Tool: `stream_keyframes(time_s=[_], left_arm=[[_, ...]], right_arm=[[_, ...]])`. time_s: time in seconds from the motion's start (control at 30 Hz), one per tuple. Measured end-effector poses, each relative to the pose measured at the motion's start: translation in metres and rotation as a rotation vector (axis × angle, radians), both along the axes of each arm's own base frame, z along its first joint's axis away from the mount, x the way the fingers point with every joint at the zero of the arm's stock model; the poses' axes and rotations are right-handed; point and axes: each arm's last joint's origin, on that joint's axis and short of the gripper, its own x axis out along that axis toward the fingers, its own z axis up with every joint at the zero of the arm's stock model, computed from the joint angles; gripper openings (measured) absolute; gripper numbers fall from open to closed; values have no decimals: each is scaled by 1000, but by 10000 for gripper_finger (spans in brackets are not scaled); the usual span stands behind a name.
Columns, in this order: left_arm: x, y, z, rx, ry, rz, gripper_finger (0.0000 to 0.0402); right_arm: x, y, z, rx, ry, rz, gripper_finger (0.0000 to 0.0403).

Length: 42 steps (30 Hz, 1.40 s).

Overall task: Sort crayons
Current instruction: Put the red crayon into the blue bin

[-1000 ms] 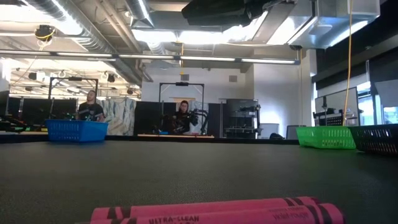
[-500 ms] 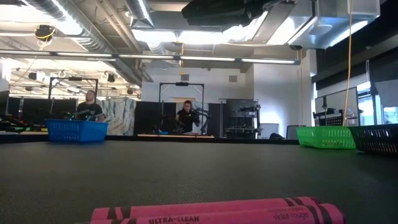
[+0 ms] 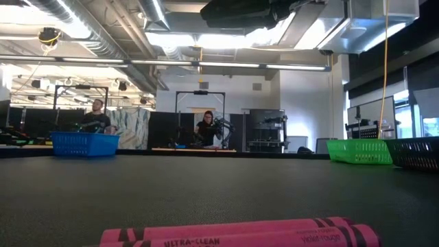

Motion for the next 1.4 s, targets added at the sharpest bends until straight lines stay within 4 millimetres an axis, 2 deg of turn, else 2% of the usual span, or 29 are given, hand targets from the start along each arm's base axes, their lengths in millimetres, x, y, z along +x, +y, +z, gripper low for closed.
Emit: stream_keyframes(time_s=[0.23, 0.47, 0.67, 1.2, 1.4], left_arm=[[-24, -15, -9, 109, -107, -407, 169], [-35, -25, -29, 219, -126, -590, 169], [-33, -24, -34, 262, -136, -592, 150], [-32, -23, -34, 269, -133, -550, 13], [-31, -18, -26, 251, -126, -463, 6]], right_arm=[[0, 0, 0, 0, 0, 0, 182], [0, 0, 0, -3, 0, 1, 182], [0, 0, 0, -2, -1, 1, 182], [0, 0, 0, -3, 0, 1, 182], [0, 0, 0, -3, 0, 1, 182]])
